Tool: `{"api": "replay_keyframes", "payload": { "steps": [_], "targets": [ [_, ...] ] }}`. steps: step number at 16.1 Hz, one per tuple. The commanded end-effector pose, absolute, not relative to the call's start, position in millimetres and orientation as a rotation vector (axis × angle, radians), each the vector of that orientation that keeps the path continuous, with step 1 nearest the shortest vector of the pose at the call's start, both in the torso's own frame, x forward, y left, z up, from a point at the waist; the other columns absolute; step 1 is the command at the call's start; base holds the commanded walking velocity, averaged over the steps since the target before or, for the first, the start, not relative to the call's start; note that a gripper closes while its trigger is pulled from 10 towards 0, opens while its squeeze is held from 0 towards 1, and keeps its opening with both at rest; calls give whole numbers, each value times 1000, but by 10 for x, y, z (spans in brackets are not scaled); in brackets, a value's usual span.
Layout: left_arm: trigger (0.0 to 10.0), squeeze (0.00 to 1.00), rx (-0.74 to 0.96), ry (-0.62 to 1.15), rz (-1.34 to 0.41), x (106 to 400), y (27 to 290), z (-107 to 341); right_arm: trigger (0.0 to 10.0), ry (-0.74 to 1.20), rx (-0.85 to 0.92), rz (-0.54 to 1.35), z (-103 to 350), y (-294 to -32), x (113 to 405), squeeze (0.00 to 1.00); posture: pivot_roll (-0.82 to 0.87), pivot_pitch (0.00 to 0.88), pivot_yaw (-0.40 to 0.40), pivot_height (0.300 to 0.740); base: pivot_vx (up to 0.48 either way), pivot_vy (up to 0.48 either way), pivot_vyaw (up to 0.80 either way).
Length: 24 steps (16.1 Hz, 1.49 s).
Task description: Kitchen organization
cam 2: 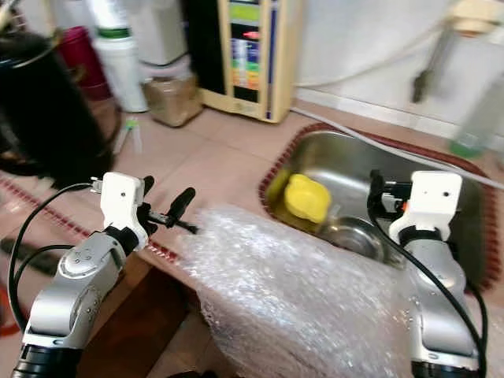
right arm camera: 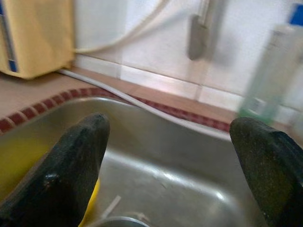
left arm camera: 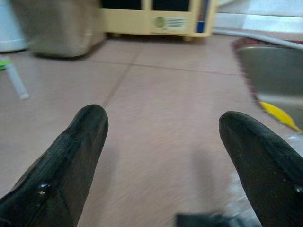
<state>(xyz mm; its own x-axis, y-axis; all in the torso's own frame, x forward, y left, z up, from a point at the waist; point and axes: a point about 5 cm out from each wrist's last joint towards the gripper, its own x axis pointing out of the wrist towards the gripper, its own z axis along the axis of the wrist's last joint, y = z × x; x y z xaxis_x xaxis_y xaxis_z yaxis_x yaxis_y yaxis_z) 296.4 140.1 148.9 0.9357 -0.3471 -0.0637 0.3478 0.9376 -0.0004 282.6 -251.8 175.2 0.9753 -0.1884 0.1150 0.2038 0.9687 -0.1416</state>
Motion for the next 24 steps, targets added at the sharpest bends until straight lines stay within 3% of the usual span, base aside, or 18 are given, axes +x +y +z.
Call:
{"api": "replay_keyframes", "payload": {
  "steps": [1, 5, 20, 24],
  "targets": [
    [10000, 0, 25, 41, -359, 2970, 1370, 1558, 10000, -110, -145, -206, 1788, -2530, 2808, 0, 3, 59, 27, 740, 0, 0, -756],
    [10000, 0, 37, 23, -346, 2996, 1372, 1612, 10000, -113, -117, -196, 1781, -2471, 2816, 0, 7, 57, 30, 740, 0, 0, -747],
    [10000, 0, 51, 19, -310, 3053, 1334, 1711, 10000, -125, -86, -186, 1783, -2392, 2811, 0, 8, 67, 37, 740, 0, 0, 0],
    [10000, 0, 56, 24, -309, 3058, 1330, 1709, 10000, -124, -81, -189, 1775, -2383, 2810, 0, 9, 68, 40, 740, -269, 0, 0]
  ]
}}
